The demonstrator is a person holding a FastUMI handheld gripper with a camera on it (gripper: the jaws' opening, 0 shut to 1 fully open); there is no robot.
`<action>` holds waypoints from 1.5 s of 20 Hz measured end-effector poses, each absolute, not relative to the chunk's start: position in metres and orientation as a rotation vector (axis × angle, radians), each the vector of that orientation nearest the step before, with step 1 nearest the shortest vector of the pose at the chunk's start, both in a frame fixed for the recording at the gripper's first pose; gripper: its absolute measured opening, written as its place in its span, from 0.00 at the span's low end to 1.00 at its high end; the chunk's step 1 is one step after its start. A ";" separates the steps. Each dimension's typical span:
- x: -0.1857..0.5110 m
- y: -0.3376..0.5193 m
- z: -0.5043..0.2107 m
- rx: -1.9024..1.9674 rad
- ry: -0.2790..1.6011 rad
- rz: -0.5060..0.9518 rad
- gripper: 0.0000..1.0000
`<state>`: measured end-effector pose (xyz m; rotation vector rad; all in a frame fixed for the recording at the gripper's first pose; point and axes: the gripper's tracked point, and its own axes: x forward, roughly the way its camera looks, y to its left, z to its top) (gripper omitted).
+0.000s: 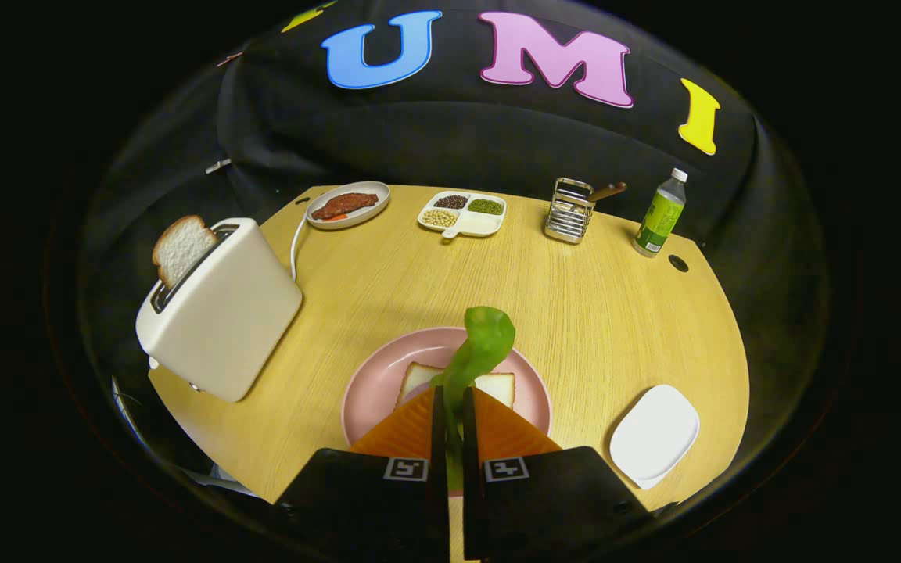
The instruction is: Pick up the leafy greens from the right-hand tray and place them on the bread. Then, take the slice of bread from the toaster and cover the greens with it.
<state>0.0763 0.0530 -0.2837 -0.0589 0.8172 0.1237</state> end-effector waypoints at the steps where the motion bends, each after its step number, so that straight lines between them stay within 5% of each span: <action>1: 0.076 0.056 -0.289 -0.069 0.823 0.128 0.14; 9: 0.073 0.060 -0.318 -0.153 0.852 0.110 0.30; 14: 0.074 0.060 -0.322 -0.141 0.858 0.094 0.70; 18: 0.071 0.061 -0.321 -0.134 0.859 0.099 0.85; 30: 0.043 0.089 -0.319 0.014 0.902 0.175 0.95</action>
